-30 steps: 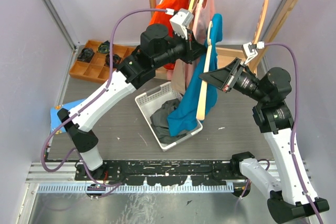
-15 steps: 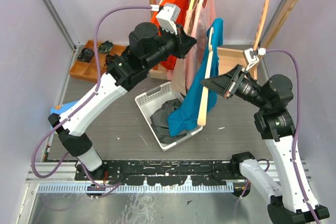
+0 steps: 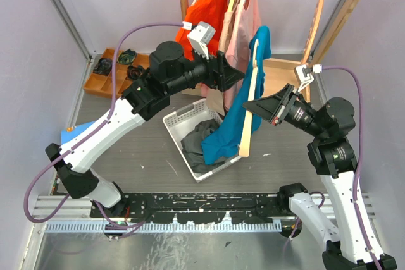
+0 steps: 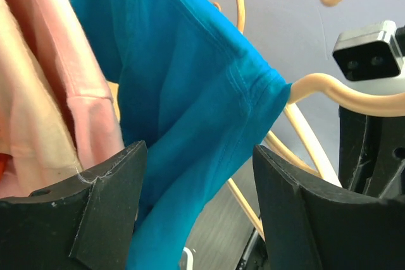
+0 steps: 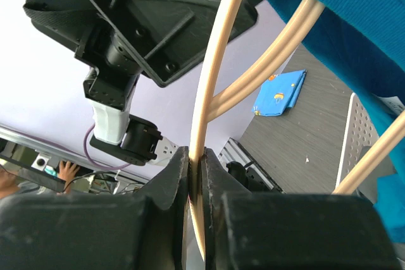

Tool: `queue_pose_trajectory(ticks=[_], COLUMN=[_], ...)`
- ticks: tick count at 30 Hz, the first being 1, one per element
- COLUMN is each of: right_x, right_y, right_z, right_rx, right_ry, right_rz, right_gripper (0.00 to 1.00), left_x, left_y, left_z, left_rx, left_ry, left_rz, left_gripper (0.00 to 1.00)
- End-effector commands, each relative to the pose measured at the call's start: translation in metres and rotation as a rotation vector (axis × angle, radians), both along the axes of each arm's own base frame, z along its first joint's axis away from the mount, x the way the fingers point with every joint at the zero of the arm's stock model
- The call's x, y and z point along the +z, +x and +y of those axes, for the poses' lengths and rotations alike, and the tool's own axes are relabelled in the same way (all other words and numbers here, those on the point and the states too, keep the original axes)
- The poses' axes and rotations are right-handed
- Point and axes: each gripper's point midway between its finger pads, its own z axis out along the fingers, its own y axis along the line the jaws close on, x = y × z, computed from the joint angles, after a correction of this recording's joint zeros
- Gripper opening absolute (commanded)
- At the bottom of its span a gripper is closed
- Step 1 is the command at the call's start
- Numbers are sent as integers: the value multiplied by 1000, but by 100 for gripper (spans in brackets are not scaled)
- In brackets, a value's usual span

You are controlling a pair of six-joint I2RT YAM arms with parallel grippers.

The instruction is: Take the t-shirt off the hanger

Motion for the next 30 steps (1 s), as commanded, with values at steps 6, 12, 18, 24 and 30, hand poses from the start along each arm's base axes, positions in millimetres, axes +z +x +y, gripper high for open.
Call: queue_pose_trajectory(ticks=[6, 12, 18, 24, 30], right_x=[29, 31, 34, 34, 32], right_y=[-18, -17, -16, -14, -14], right_z=[0, 0, 0, 0, -1], right_rx=[33, 30, 29, 25, 19], right_ry=[30, 34, 35, 34, 35], right_rz=[-139, -138, -140, -138, -138], right_gripper=[0, 1, 1, 1, 1], left_x=[14, 23, 22, 29, 38], left_y=[-16, -19, -16, -12, -9], left_z=[-19, -32, -39, -40, -43], left_rx=[-110, -154, -163, -152, -151], left_ry=[-80, -100, -98, -104, -118], left_rz=[-11, -32, -33, -56, -71], left_gripper=[75, 75, 68, 41, 3])
